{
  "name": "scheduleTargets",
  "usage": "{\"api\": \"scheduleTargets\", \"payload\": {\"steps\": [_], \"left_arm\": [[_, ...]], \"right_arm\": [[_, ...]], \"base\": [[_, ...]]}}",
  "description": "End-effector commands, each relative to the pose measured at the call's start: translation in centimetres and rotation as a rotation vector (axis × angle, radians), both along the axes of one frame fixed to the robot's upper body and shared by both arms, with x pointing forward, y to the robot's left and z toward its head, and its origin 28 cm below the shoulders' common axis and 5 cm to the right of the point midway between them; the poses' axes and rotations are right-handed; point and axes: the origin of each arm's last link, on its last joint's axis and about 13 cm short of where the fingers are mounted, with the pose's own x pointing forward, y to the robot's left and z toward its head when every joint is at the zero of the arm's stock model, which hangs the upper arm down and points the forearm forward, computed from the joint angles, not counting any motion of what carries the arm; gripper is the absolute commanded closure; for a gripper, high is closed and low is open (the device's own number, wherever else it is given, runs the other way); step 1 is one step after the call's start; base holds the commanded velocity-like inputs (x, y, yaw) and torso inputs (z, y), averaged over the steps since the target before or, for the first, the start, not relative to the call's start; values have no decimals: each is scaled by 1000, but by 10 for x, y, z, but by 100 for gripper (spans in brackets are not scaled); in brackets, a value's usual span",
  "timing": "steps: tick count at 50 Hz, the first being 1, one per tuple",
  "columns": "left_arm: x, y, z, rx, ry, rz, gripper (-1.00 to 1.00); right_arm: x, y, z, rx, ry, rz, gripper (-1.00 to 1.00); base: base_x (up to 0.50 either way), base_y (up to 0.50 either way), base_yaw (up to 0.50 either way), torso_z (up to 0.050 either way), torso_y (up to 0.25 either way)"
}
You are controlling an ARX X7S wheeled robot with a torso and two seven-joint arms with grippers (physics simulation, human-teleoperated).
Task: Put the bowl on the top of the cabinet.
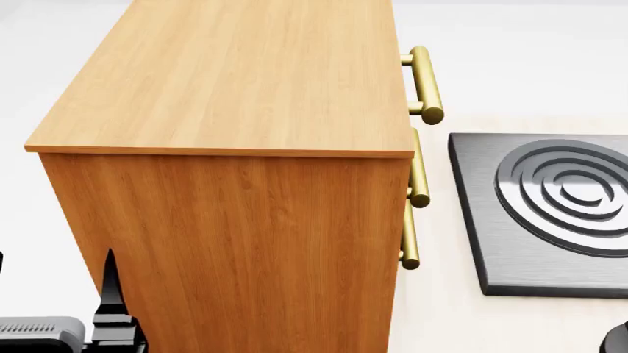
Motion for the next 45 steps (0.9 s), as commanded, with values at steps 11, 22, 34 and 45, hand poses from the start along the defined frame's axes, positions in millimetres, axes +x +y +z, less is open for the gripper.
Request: {"api": "scheduleTargets", "payload": {"steps": [11, 22, 34, 45], "left_arm": [[0, 0, -1, -1, 2, 2, -100], [0, 0, -1, 0, 2, 2, -100], [1, 1, -3, -2, 4, 3, -100], [1, 0, -3, 0, 6, 0, -100]], "right_arm": [[1, -1, -3, 4, 4, -6, -100], [1, -1, -3, 3, -7, -3, 100], [1, 2, 5, -5, -34, 13, 100], [5, 13, 43, 6, -110, 62, 100]], "base": [[0, 0, 0, 0, 0], [0, 0, 0, 0, 0], [0, 0, 0, 0, 0], [0, 0, 0, 0, 0]]}}
